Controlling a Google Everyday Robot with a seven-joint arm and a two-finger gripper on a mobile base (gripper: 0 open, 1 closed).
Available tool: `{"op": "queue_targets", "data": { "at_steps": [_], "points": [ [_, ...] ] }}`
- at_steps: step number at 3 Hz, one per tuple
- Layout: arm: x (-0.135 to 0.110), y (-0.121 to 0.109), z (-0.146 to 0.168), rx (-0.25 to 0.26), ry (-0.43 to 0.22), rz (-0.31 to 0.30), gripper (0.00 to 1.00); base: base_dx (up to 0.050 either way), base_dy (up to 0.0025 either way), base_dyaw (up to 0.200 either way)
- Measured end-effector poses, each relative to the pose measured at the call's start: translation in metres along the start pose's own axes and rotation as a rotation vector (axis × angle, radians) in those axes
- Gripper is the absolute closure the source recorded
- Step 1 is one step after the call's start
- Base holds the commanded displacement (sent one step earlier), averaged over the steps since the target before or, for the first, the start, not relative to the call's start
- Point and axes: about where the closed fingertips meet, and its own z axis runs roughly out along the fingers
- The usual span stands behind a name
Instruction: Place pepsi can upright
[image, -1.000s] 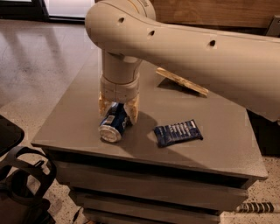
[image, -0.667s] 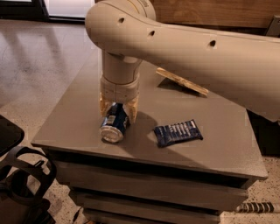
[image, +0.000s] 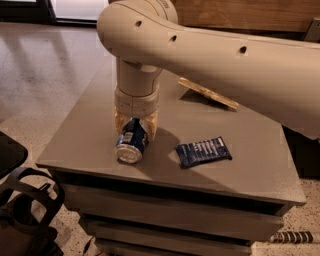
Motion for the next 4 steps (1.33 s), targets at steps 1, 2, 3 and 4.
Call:
{"op": "queue_targets", "data": {
  "at_steps": [1,2,3,4],
  "points": [
    [-0.011,-0.005,-0.006,-0.044,-0.066,0.001,1.00,0.000,0.00000,0.000],
    [-0.041,-0.020,-0.021,-0.126,-0.187,0.006,1.00,0.000,0.00000,0.000],
    [-0.069,-0.036,-0.038,-0.192,-0.289,-0.001,1.00,0.000,0.00000,0.000],
    [-0.085,-0.053,-0.057,-0.241,-0.386,-0.026,1.00,0.000,0.00000,0.000]
  ]
}}
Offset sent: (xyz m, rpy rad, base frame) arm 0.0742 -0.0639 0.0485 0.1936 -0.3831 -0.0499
